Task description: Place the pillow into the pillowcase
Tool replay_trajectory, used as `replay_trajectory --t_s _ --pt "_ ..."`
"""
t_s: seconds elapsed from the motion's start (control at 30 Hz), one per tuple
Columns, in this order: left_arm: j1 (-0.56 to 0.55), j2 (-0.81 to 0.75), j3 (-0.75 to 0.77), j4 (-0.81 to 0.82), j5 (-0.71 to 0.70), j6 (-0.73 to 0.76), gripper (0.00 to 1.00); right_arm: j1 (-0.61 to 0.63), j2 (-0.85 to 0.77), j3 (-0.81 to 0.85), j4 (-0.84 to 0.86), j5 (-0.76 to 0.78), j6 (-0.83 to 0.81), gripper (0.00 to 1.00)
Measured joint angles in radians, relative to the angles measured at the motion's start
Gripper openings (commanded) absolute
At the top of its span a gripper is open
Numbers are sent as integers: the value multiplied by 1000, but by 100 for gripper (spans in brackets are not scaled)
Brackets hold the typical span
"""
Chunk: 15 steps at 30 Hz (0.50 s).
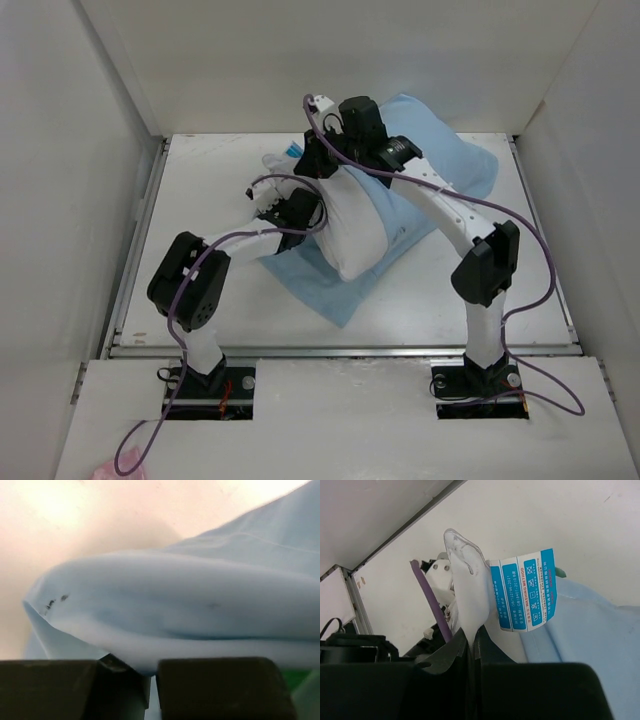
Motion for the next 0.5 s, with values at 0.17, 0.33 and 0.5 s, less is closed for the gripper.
replay_trajectory --t_s 0.17,0.33,0.5 --pt "37 -24 14 -108 -2 -22 0 0 -37 -60 21 31 1 0" --pt "79 -204 -38 -197 12 -26 0 27 -90 -171 10 105 -80 0" --pt "116 -443 -74 -207 110 15 0 109 -121 -363 68 213 -216 0"
